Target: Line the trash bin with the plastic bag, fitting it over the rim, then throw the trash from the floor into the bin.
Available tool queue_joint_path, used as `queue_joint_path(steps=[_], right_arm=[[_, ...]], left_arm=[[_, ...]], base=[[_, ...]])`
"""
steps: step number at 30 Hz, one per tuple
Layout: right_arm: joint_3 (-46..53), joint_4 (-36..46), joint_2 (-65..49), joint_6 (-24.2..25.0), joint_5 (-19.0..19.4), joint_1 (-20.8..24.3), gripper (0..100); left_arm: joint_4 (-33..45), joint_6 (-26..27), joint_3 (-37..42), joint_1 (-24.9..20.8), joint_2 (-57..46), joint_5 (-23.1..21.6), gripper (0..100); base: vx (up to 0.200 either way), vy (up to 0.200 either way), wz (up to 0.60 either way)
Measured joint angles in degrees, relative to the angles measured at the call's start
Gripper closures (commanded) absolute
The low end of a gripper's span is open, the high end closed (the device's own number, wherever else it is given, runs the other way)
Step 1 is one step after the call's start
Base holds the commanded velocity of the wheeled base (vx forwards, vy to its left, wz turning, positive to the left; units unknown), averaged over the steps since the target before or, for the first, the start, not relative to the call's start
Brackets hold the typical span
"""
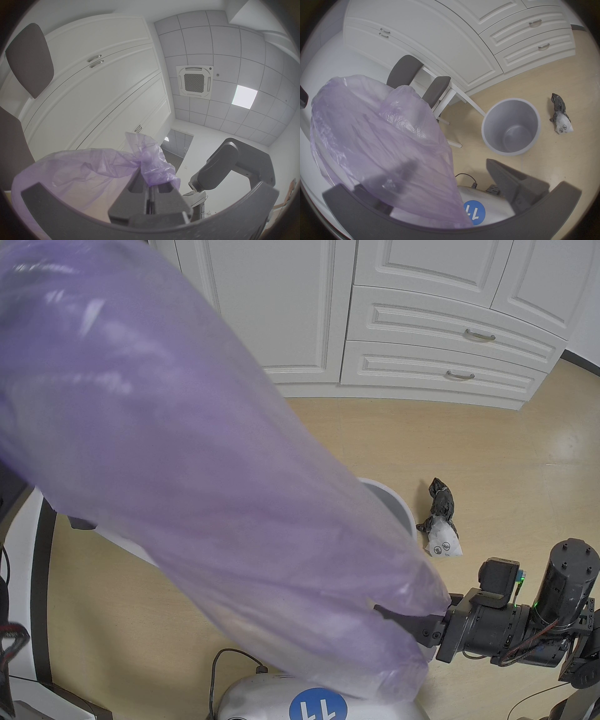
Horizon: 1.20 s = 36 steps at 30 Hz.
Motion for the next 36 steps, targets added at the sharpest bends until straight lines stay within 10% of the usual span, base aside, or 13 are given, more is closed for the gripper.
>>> queue_joint_path(steps=[18, 36], right_arm=[[-2.5, 2.0, -6.3, -2.2, -1.0, -5.2, 100], [-14.7, 30.1, -12.8, -5.3, -9.2, -8.8, 100]], left_arm=[[0.5, -0.4, 0.7, 4.3, 5.8, 5.2, 100], [19.6, -0.4, -0.8, 7.0, 9.7, 10.1, 100]], base=[[0.000, 0.000, 0.00], [0.000, 0.000, 0.00]])
